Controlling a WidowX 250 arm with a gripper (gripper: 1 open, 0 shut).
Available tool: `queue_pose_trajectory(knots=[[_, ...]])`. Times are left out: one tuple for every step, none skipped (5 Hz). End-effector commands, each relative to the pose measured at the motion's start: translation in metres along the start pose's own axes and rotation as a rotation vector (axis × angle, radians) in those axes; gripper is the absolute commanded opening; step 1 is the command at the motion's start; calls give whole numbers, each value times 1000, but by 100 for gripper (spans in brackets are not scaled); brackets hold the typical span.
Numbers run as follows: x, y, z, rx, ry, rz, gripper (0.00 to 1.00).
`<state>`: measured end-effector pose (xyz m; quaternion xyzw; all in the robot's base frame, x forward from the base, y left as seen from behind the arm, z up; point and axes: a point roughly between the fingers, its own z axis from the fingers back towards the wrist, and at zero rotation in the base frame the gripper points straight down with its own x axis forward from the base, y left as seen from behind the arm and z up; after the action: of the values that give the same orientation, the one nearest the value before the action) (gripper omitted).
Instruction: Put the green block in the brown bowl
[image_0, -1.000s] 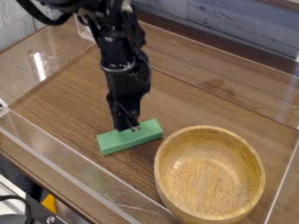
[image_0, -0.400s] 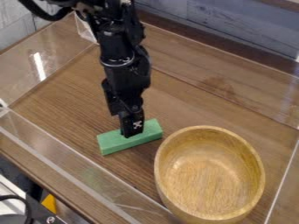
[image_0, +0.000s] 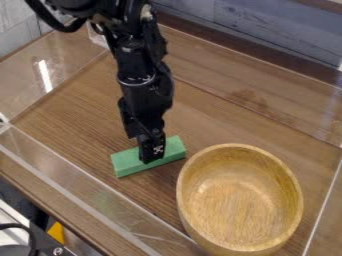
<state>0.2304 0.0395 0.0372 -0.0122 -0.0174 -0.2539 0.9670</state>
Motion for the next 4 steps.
queue_pose_trajectory(knots=[[4,1,-1,20,-13,-12,100],[4,2,-5,21,-9,-11,100],[4,1,-5,19,-10,-9,0],[5,2,3,8,-15,1,0]])
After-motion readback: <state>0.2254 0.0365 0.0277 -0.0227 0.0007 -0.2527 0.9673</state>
